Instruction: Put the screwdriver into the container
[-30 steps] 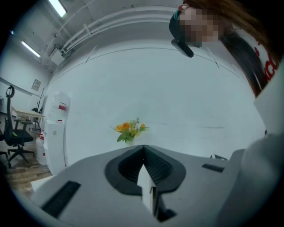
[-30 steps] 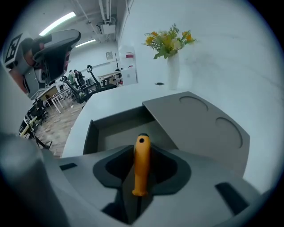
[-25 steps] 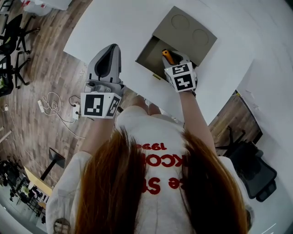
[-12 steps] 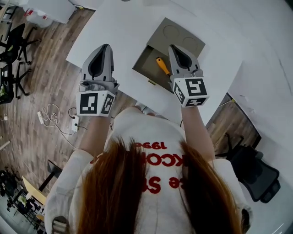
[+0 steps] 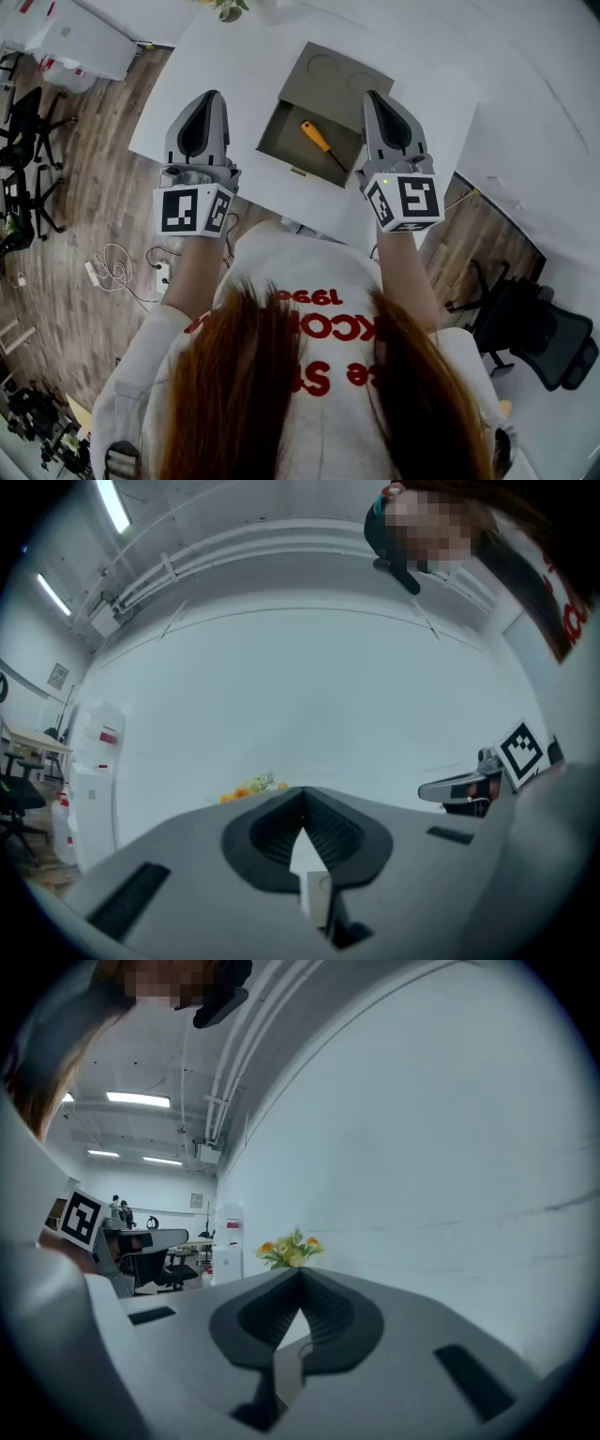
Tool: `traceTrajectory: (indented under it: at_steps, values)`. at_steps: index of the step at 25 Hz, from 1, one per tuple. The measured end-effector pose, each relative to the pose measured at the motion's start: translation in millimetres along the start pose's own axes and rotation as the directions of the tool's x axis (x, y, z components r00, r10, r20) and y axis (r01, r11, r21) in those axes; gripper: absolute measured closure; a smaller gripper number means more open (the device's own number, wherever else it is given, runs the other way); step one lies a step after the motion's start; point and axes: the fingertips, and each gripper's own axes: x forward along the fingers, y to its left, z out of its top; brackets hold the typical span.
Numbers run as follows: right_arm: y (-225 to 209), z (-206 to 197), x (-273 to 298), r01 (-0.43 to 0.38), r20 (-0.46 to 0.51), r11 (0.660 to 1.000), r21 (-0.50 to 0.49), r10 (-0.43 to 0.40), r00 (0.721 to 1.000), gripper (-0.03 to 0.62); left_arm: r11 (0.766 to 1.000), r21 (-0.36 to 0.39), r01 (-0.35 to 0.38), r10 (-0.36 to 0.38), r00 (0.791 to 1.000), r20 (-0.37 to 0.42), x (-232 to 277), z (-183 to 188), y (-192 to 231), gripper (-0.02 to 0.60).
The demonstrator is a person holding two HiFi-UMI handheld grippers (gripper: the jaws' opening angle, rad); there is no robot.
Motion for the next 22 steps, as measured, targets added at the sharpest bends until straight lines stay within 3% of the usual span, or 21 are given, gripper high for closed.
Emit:
traceTrajectory:
  at_steps: [5,14,22]
  values:
    - [-43.9,12.3,-52.1,0.181,0.037,0.983,0.009,-0.182,0.983,0.589,0.988,-0.019,0.15,-0.15,0.989,0.015,30.4,0.0,-42.6,0.575]
    - [-90.6,17.1,-139.8,0.418,0.058,0.908,0.032,-0.42,0.906,0.591,0.929,-0.054,0.365,-0.363,0.931,0.04,63.8,0.2,-121.5,0.575]
    - [-100.5,15.1,-171.3,0.493,0.054,0.869,0.035,-0.494,0.868,0.591,0.894,-0.063,0.443,-0.442,0.896,0.039,69.0,-4.1,-155.4,0.575]
